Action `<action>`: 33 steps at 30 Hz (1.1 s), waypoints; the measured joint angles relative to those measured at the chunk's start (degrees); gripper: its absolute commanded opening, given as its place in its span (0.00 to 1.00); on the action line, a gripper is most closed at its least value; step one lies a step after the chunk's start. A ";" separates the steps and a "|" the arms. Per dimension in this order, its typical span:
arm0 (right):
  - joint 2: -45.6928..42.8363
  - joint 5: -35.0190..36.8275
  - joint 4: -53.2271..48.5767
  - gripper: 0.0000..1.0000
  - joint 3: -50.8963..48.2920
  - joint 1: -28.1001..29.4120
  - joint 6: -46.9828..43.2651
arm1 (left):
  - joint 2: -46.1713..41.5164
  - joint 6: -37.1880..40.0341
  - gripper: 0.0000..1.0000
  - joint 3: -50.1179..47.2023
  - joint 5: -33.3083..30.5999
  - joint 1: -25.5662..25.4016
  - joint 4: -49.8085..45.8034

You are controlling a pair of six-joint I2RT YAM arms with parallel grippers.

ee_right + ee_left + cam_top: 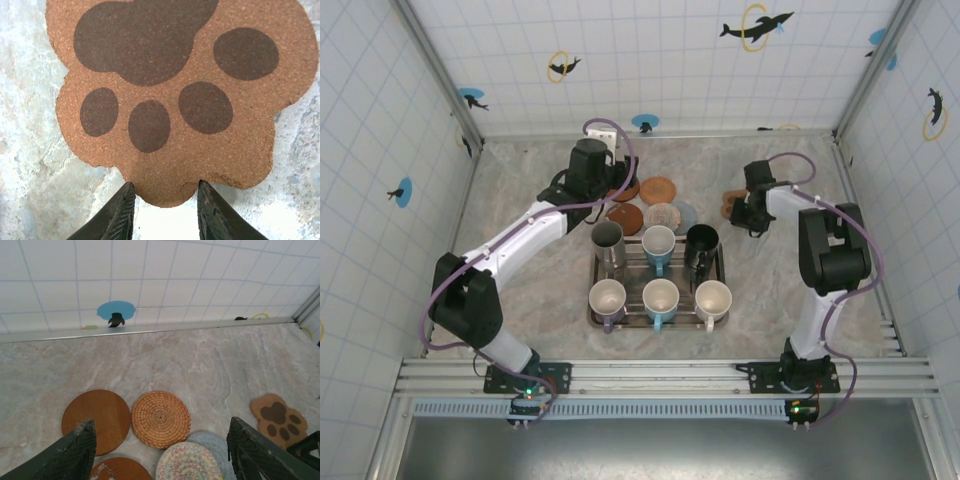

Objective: Place the cup by the coaster

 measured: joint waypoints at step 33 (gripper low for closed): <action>-10.69 -1.49 -4.00 0.74 0.66 -0.85 0.68 | 30.88 12.11 0.79 30.10 0.55 0.13 -37.20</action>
